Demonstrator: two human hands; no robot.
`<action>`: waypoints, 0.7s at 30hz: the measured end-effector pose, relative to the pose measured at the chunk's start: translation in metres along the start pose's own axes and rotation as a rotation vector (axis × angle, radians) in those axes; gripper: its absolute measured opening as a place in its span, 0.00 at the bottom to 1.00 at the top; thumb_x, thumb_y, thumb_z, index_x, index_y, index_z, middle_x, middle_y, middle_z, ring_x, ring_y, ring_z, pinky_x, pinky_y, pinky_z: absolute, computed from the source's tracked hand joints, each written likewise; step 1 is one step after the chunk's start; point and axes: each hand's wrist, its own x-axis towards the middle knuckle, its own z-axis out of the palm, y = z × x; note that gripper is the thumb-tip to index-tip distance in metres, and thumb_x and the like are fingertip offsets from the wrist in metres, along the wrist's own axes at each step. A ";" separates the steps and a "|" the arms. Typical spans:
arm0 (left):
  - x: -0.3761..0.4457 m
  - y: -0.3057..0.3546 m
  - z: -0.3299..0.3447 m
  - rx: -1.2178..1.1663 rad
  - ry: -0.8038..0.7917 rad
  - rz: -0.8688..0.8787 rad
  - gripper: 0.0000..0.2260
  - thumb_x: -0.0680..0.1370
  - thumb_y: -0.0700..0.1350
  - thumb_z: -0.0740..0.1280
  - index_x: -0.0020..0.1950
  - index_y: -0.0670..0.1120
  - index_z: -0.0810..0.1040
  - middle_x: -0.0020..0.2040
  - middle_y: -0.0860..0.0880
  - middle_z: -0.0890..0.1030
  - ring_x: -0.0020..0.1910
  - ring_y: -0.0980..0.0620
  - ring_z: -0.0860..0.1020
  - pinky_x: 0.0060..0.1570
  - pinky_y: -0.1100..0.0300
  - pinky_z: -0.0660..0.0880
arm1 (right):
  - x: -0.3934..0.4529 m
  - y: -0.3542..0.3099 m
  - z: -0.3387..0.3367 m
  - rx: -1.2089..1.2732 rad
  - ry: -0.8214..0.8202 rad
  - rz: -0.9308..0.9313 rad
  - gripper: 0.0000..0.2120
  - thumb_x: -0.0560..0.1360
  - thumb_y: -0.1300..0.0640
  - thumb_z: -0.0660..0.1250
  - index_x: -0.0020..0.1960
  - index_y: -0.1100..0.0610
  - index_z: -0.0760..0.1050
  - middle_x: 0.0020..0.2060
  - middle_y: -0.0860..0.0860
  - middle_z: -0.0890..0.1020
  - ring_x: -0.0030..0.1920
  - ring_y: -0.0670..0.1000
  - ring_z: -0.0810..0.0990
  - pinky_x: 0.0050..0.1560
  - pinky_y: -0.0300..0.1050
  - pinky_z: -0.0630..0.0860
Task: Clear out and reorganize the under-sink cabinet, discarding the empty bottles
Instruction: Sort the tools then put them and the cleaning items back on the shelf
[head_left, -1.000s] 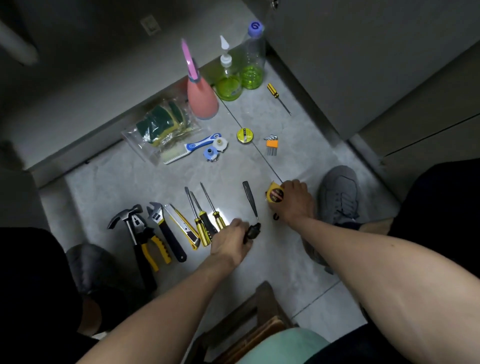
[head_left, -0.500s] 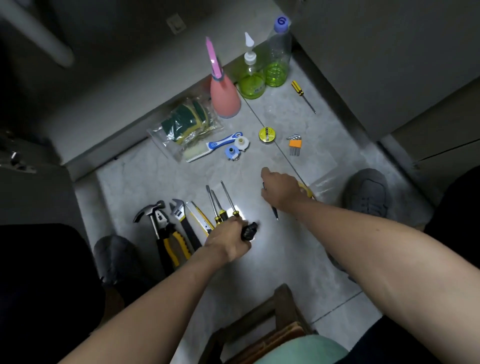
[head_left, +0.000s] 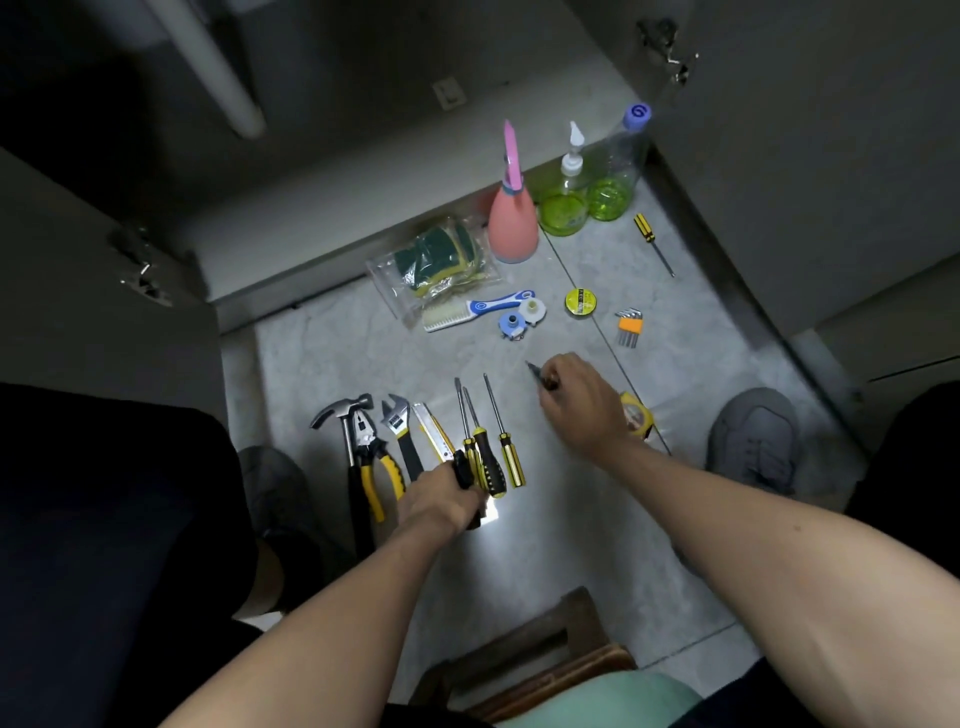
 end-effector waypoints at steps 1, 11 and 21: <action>0.000 0.000 0.000 -0.008 -0.004 -0.002 0.09 0.75 0.57 0.65 0.46 0.54 0.72 0.44 0.51 0.78 0.44 0.47 0.76 0.41 0.58 0.71 | -0.013 0.001 0.005 -0.024 -0.073 0.034 0.06 0.76 0.57 0.65 0.51 0.53 0.69 0.47 0.49 0.74 0.44 0.54 0.74 0.38 0.48 0.67; 0.000 0.000 0.000 -0.046 0.002 0.033 0.08 0.76 0.57 0.64 0.49 0.54 0.74 0.43 0.53 0.79 0.45 0.49 0.78 0.41 0.57 0.73 | -0.072 0.004 0.043 -0.088 -0.354 0.227 0.14 0.76 0.44 0.66 0.51 0.51 0.66 0.47 0.49 0.77 0.45 0.56 0.79 0.42 0.49 0.73; 0.000 0.000 0.002 -0.044 -0.035 0.064 0.07 0.75 0.55 0.66 0.49 0.54 0.72 0.39 0.55 0.77 0.43 0.50 0.78 0.38 0.59 0.72 | -0.050 0.010 0.051 0.080 -0.328 0.399 0.12 0.78 0.46 0.66 0.48 0.55 0.74 0.43 0.51 0.81 0.44 0.54 0.80 0.44 0.49 0.78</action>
